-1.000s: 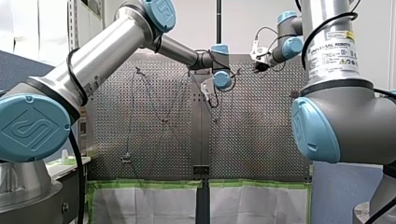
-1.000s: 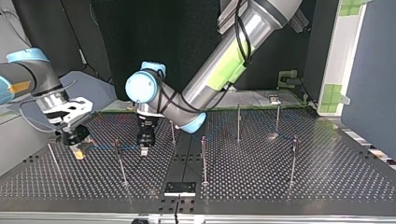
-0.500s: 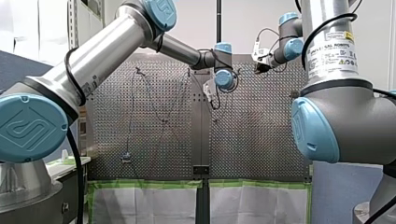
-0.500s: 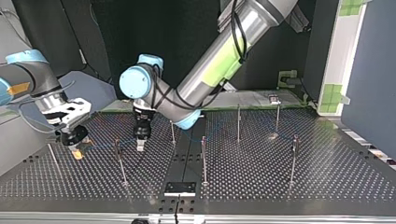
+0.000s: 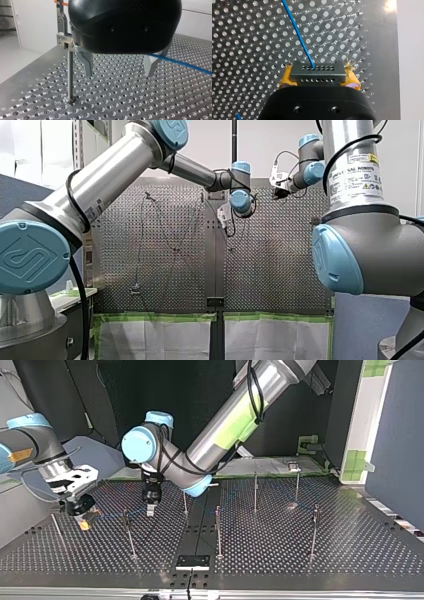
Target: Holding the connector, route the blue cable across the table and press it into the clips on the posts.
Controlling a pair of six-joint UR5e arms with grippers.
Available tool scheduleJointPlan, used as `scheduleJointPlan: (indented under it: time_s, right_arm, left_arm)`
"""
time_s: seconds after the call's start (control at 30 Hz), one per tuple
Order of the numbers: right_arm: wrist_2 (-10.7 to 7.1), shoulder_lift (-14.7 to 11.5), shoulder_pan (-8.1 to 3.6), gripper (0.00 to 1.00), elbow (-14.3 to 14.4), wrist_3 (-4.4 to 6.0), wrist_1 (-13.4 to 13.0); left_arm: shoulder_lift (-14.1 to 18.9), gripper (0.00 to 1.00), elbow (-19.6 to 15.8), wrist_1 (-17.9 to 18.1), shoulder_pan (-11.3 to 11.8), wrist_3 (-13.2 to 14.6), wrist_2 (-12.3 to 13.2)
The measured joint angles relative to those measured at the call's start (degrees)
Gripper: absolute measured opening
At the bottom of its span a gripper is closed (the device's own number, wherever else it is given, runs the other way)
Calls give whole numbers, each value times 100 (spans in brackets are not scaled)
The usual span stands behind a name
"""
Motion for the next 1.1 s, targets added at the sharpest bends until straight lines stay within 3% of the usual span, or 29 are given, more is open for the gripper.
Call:
scheduleJointPlan:
  time_s: [0.33,0.8,1.1]
  right_arm:
    - [-7,5,0,0,0,5,3]
    - [-18,5,-1,0,2,14,9]
    - [-17,8,19,0,2,6,9]
  left_arm:
    - [421,100,-273,-413,-180,-32,-99]
    - [1180,100,-1030,265,-401,61,-155]
    - [1706,100,-1557,792,-526,251,-491]
